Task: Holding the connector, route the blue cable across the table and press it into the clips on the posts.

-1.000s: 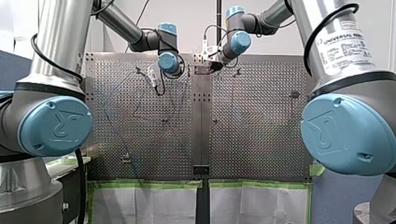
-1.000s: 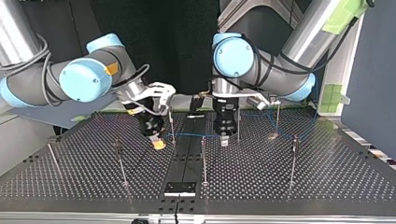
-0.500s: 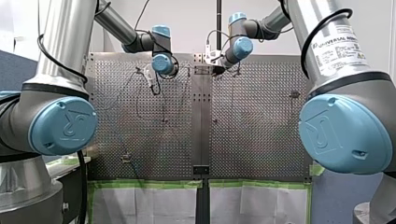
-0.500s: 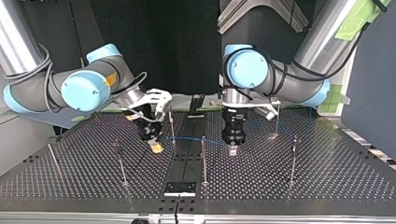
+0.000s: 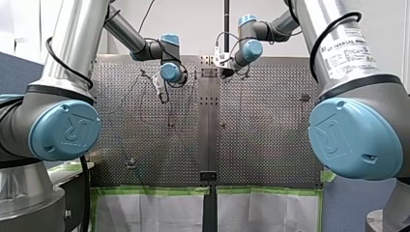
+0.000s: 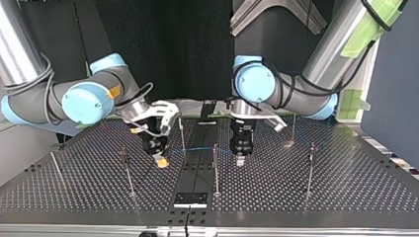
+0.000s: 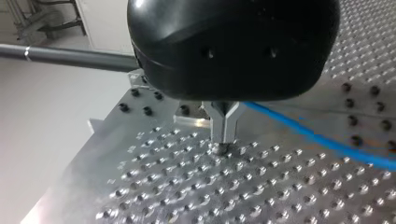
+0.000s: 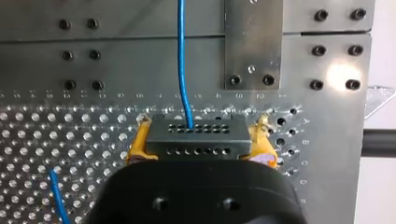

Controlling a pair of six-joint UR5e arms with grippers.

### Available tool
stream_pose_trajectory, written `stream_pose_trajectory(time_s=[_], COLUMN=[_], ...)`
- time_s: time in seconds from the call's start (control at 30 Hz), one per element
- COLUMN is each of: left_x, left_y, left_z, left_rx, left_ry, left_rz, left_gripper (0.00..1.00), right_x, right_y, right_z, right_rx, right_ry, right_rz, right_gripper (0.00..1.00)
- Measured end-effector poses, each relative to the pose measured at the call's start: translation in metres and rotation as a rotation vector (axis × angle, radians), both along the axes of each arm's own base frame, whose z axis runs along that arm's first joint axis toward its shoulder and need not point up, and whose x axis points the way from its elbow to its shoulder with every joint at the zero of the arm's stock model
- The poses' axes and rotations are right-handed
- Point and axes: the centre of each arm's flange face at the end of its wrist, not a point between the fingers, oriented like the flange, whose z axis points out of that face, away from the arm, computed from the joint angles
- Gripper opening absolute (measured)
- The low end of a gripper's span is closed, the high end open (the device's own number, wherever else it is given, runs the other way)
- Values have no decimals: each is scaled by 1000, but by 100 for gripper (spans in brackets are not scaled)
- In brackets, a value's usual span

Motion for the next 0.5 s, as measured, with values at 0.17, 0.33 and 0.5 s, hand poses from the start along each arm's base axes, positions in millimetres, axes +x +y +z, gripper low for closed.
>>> stream_pose_trajectory(time_s=[0.17, 0.33, 0.5], left_x=[14, 29, 38], left_y=[2, 2, 4], left_z=[-4, -4, 6], left_rx=[14, 14, 8], left_ry=[17, 13, -8], left_rz=[15, 23, 24], left_gripper=[2, 2, 2], right_x=[-2, -5, -6], right_y=[-11, -24, -35], right_z=[-1, -4, -8], right_rx=[-3, -5, -6], right_ry=[-2, -3, -4], right_rz=[-11, -24, -34], right_gripper=[0, 0, 0])
